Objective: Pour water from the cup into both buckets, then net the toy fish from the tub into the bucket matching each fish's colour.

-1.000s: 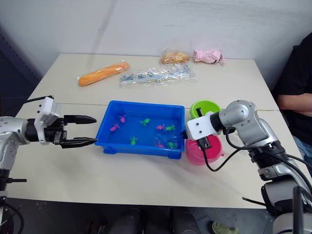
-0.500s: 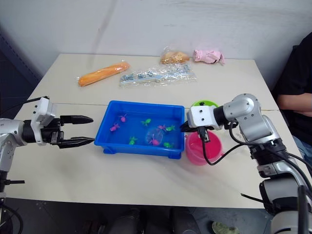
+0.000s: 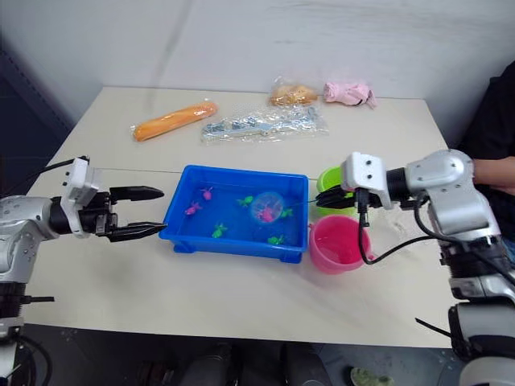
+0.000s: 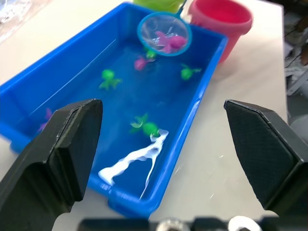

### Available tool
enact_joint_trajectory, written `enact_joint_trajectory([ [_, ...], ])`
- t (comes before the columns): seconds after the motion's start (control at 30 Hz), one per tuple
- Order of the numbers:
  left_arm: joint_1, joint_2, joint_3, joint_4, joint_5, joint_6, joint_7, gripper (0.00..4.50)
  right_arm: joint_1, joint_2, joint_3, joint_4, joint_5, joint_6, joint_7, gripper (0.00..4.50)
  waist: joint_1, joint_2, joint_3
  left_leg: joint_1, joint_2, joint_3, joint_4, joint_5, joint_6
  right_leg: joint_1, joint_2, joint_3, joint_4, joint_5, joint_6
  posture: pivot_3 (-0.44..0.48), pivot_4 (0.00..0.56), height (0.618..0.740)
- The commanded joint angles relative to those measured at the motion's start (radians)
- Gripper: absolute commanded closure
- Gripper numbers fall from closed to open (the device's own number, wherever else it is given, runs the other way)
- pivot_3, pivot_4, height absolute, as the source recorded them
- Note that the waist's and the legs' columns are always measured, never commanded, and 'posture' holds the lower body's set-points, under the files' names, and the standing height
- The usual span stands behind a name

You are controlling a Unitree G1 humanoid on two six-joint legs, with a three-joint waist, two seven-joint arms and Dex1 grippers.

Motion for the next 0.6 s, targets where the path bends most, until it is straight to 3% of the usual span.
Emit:
enact_joint_trajectory([
  [0.03,-0.011,-0.019,0.011,-0.063,-0.038,0.013,0.014,0.14,0.062,-0.023,-0.087,-0.105,0.083,0.082,-0.032,4.5,0.003,0.0,0.0,0.0,0.0,0.0,0.0,0.0,0.0,0.0,0.0,0.0,0.0,0.0,0.0,0.0,0.15,0.74],
  [0.3,-0.036,-0.095,-0.021,-0.128,-0.064,0.051,0.044,0.14,0.284,-0.078,-0.272,-0.287,0.187,0.193,-0.128,4.5,0.015,0.0,0.0,0.0,0.0,0.0,0.001,0.0,0.0,0.0,0.0,0.0,-0.001,0.0,0.0,0.0,0.15,0.74],
  [0.6,-0.116,-0.2,-0.108,-0.141,-0.056,0.043,0.05,0.14,0.66,-0.089,-0.685,-0.482,0.207,0.163,-0.22,4.5,0.025,0.0,0.0,0.0,0.0,-0.001,0.001,0.0,0.0,0.003,0.001,0.0,-0.002,0.0,0.001,0.0,0.15,0.74],
])
